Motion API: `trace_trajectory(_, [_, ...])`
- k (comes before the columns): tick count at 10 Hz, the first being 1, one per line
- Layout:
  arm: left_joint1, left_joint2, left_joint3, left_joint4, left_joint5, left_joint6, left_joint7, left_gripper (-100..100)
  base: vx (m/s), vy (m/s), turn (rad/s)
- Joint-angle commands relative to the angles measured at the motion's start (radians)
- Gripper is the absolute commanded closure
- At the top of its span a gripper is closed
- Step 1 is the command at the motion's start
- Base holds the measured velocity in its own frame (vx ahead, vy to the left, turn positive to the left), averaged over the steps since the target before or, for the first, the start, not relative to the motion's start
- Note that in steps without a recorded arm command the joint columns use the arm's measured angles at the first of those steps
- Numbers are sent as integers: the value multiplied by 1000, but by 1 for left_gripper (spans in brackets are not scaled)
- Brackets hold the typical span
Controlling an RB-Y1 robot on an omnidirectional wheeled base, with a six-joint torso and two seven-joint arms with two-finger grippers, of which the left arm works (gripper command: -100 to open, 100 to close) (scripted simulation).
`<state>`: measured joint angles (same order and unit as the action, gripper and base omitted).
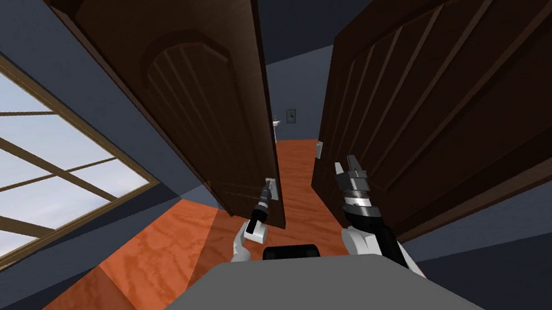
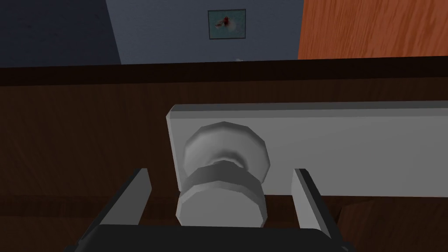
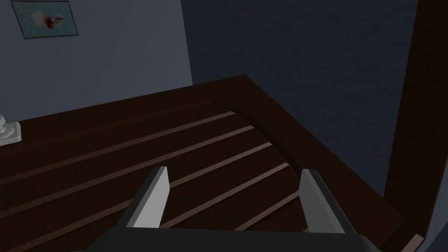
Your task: Push the door open
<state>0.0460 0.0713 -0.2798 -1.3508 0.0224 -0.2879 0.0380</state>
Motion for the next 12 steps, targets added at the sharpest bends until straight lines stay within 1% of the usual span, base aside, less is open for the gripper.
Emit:
trace_trajectory(1, [0,0,0,0,0,0,0,-100,78,-15,-2])
trace_trajectory(2, [0,0,0,0,0,0,0,100,-10,2,7])
trace_trajectory(7, [0,0,0,0,0,0,0,100,-9,2,-5])
trace_trajectory(8, [-7,3,14,4,0,1,-5,100,83,-39,45])
trace_trajectory(11, [-12,5,31,10,0,1,-11,100,135,-75,44])
trace_trajectory(12, [-15,6,42,14,0,1,-15,100,161,-83,35])
